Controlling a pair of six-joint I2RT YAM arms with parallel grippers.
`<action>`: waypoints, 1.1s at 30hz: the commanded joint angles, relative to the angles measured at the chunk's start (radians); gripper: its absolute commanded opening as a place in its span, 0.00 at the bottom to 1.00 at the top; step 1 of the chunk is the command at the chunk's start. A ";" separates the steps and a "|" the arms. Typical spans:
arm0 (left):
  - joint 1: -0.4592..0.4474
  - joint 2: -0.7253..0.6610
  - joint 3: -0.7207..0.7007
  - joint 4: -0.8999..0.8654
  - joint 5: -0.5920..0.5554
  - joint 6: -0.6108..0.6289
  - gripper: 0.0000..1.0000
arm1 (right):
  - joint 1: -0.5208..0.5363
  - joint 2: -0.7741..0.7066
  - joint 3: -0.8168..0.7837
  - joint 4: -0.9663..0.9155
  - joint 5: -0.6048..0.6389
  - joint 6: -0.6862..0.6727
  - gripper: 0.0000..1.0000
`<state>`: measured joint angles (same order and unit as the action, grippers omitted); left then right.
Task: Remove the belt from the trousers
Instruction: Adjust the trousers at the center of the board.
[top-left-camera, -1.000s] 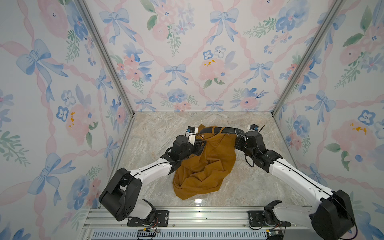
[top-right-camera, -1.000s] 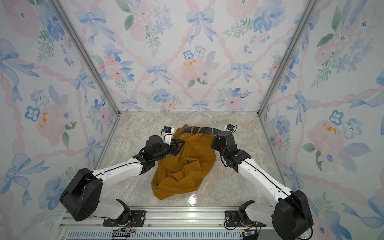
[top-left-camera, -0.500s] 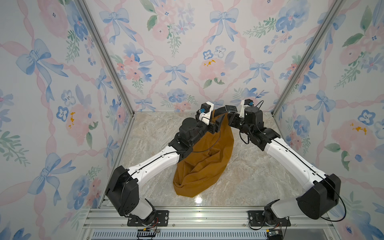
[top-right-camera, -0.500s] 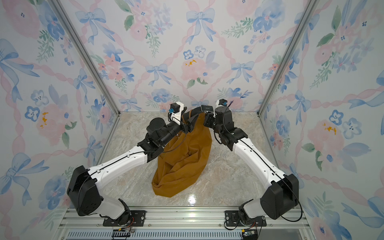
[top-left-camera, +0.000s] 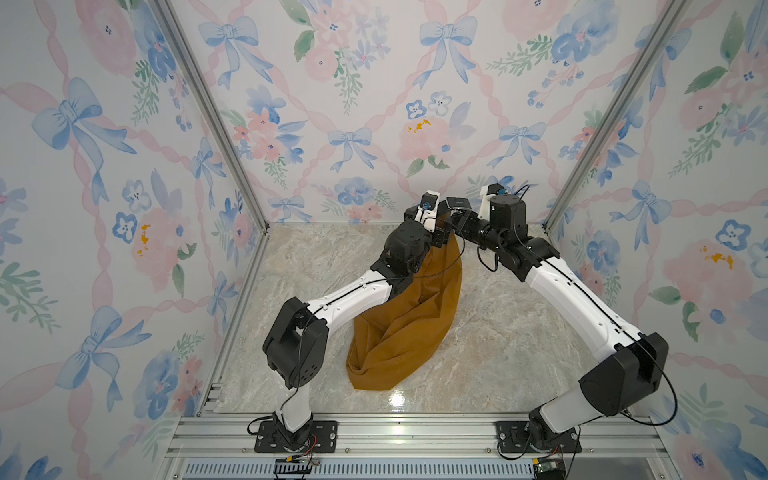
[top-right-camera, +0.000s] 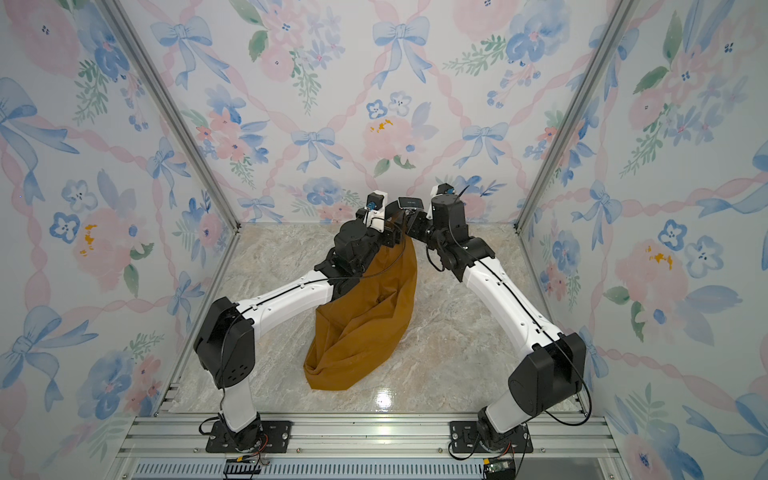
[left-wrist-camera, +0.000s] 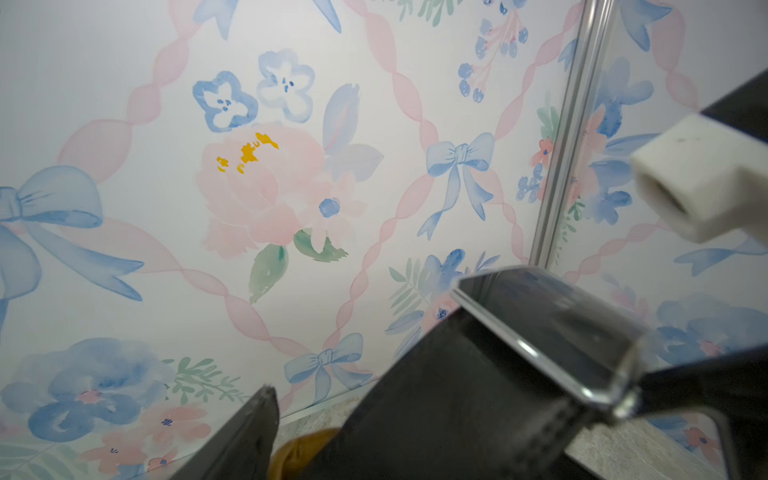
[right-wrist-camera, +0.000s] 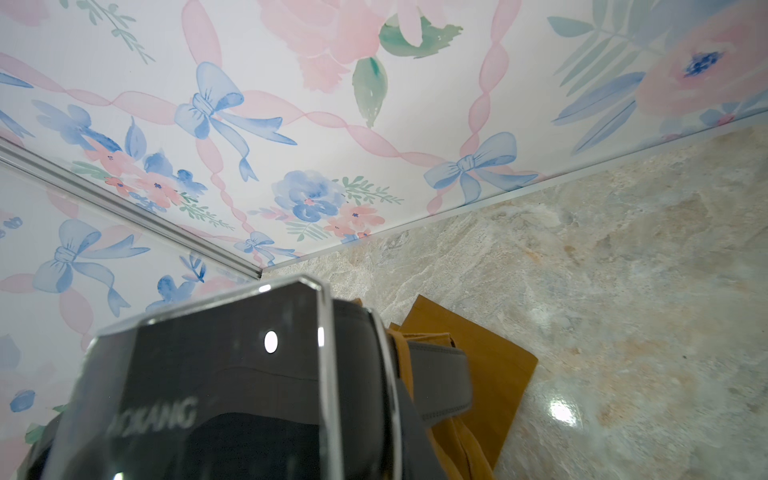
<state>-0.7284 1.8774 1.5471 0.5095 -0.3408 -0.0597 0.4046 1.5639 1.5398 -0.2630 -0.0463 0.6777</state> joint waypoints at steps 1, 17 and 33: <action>0.088 0.051 0.051 0.009 0.000 -0.177 0.79 | -0.036 -0.047 -0.090 0.231 -0.093 0.137 0.00; 0.249 0.092 -0.399 0.202 0.271 -0.415 0.80 | -0.144 -0.098 -0.584 0.888 -0.084 0.541 0.00; 0.162 -0.246 -0.374 0.192 0.338 0.031 0.00 | 0.100 -0.084 -0.383 0.033 0.058 -0.224 0.54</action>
<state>-0.5449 1.7264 1.1526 0.6678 0.0357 -0.1787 0.4885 1.5135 1.1889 -0.0986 -0.0311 0.6022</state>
